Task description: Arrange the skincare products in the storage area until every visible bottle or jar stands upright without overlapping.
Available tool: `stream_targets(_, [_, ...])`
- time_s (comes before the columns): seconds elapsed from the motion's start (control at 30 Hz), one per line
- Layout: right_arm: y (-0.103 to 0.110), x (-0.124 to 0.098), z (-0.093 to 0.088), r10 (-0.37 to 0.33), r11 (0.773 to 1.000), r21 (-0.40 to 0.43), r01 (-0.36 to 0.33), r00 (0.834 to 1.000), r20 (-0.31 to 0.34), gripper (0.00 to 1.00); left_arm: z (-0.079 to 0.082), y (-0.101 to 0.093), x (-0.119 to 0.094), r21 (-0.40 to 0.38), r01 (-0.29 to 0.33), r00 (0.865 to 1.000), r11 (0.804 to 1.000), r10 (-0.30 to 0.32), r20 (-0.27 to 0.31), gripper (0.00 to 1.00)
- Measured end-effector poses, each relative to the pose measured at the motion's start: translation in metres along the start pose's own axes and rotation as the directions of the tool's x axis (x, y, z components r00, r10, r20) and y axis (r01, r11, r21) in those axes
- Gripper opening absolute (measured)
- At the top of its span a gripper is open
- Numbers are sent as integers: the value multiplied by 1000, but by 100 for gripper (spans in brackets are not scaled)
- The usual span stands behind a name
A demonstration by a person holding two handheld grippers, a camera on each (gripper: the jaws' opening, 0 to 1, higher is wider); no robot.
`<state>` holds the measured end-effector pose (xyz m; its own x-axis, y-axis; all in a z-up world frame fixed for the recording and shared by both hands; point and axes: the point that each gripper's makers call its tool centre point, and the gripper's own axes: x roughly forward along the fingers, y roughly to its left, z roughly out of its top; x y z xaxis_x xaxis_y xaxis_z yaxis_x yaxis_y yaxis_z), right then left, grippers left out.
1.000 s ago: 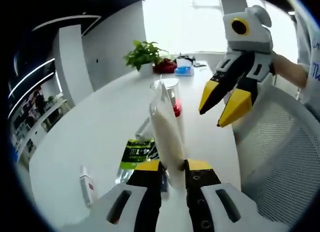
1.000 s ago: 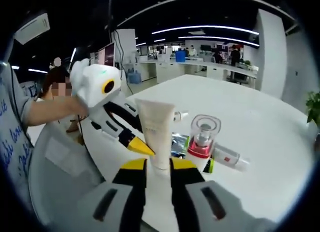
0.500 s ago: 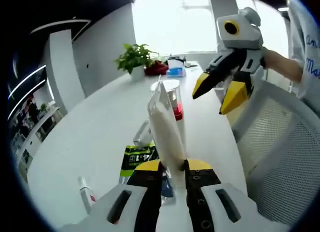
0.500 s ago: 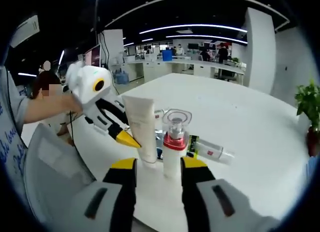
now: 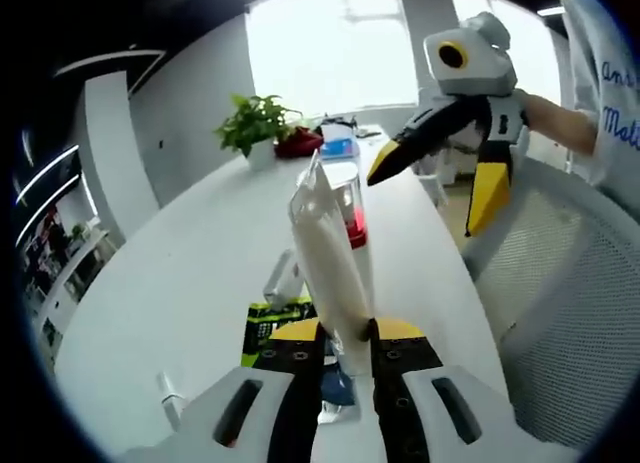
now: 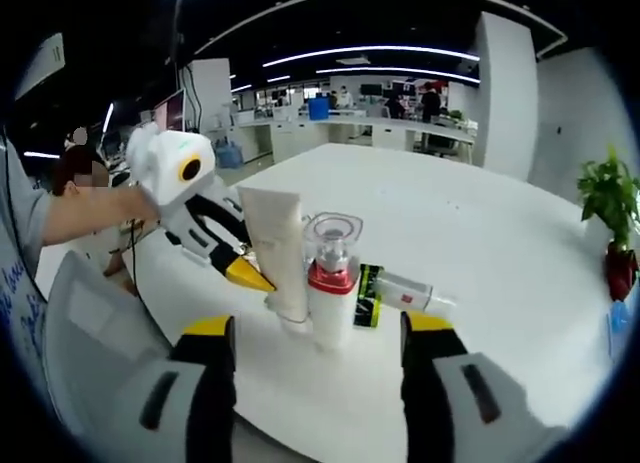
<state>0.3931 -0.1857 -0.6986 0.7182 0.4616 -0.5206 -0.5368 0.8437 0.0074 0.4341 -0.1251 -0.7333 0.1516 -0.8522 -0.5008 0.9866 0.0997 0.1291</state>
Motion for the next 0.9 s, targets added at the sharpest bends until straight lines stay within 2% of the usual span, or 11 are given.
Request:
stream_targets(0.17, [2,1,-3,4,1000,4,-4,1000,-9,77,1,0,2,12,3,1000,1000,-3,5,14])
stream_targets(0.57, [7,2,-6,15,1000,-4,-15,999,-30,78,3,-1,5,13,10,1000,1000,-10,16,15])
stream_targets(0.67, [7,2,-6,16,1000,-4,-16,999,-32,79,-1,-1,7,12,11,1000,1000,-11,1,16])
stream_targets(0.73, [6,1,-6,16,1000,-6,-16,999,-32,79,-11,-4,12,25,18,999,1000,-17,-46,19])
stream_targets(0.83, [5,1,-6,16,1000,-9,-17,999,-34,80,-12,-7,14,-10,25,999,1000,-26,-37,32])
stream_targets(0.9, [5,1,-6,16,1000,-7,-16,999,-35,80,-10,-6,13,-19,17,999,1000,-18,-29,34])
